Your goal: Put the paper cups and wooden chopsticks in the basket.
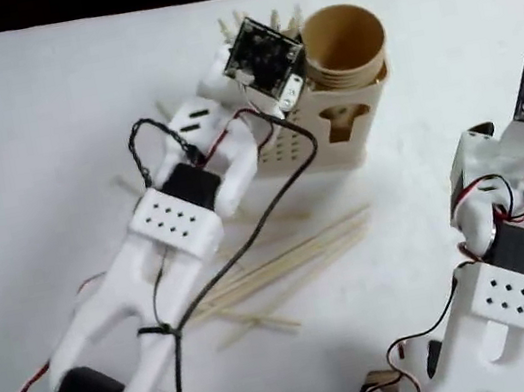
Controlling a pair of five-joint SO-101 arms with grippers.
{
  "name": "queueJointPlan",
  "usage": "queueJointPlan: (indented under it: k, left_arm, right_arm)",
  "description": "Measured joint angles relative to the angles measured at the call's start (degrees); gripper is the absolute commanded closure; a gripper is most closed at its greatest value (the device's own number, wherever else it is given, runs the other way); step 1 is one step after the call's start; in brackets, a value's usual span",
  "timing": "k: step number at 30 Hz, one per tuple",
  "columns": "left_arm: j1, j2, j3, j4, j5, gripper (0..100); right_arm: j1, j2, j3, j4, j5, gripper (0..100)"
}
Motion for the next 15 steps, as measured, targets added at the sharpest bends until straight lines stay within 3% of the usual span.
queueJointPlan:
  k: [5,15]
  left_arm:
    - [-0.9,-5.0,0.0,10.6,-0.6,89]
    - [-2.8,-15.1,0.0,35.2,-9.6,89]
  right_arm:
    - [0.0,0.0,0.0,0.0,0.0,79.7]
    - [0.0,0.0,0.0,0.0,0.0,79.7]
